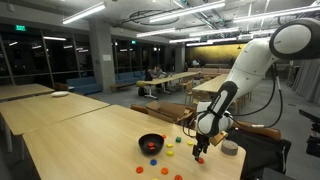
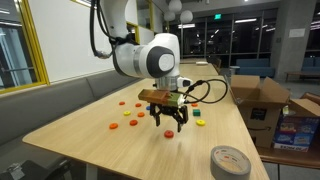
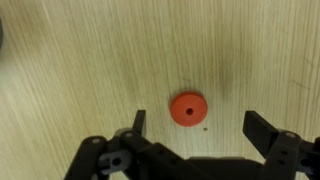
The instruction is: Put four round orange blocks in the black bowl
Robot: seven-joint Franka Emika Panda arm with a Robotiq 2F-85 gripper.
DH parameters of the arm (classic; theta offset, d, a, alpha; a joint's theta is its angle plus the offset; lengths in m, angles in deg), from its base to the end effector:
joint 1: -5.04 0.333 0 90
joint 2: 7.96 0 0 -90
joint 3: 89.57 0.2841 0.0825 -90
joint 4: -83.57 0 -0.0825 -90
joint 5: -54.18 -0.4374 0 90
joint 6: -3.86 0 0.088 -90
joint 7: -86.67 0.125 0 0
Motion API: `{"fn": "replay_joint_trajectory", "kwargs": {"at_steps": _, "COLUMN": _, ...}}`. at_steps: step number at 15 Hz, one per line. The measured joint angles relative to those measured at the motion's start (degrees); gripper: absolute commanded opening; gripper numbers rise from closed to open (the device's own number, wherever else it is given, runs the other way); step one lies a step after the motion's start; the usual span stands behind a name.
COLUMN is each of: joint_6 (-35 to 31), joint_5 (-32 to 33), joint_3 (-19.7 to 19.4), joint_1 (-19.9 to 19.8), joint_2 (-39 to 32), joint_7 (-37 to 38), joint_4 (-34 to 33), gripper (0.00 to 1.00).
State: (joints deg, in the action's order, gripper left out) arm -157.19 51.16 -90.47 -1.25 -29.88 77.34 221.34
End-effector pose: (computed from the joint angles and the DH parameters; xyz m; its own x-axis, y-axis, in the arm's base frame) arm 0.4983 -0.0662 0.0613 0.9996 -0.0112 0.0253 -0.0110 -0.9999 -0.0084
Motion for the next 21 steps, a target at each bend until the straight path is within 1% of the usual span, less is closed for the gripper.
{"fn": "replay_joint_trajectory", "kwargs": {"at_steps": 11, "joint_6": -0.36, "joint_5": -0.18, "joint_3": 1.96, "joint_1": -1.97, "joint_2": -1.24, "joint_7": 0.01, "joint_4": 0.65, "gripper": 1.00}}
{"fn": "replay_joint_trajectory", "kwargs": {"at_steps": 21, "joint_6": -0.36, "joint_5": -0.19, "joint_3": 2.55, "joint_1": -2.17, "joint_2": -2.65, "joint_7": -0.06, "joint_4": 0.25, "gripper": 1.00}}
